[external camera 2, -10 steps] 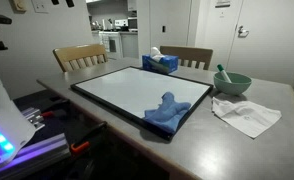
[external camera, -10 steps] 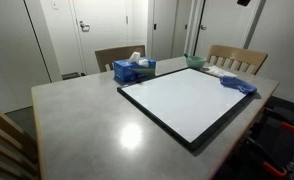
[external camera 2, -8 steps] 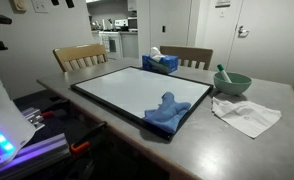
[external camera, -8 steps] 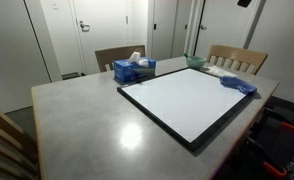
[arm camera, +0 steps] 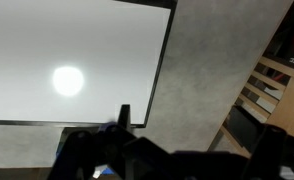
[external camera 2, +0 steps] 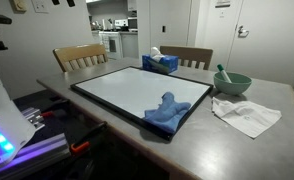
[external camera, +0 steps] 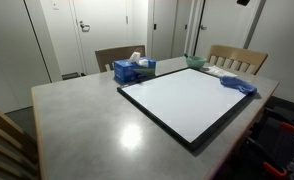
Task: Use the blue towel to wipe the white board
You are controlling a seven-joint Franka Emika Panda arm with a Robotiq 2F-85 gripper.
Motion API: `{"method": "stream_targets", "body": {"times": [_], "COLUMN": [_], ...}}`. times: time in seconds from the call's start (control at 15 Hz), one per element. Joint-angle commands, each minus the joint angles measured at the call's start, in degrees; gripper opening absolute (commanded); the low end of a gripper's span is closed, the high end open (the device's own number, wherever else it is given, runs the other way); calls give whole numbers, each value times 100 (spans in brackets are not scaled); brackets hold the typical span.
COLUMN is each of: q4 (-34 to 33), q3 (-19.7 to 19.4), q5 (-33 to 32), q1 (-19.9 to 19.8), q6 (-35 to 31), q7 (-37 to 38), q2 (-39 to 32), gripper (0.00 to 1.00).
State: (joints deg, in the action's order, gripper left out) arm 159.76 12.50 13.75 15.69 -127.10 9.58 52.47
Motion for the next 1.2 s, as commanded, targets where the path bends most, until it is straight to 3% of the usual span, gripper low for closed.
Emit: {"method": "stream_targets", "body": {"times": [0.0,0.6,1.13], "q4": [-16,-7,-1], "q3": [22,-209,-941], "q5": [-256,-1014,-1026], "q1": [-121,-446,-841], "q6": [-163,-866,-1372], "q7": [-193,-575,-984], "q2": [-180,-915,-1964], "gripper": [100,100,100]}}
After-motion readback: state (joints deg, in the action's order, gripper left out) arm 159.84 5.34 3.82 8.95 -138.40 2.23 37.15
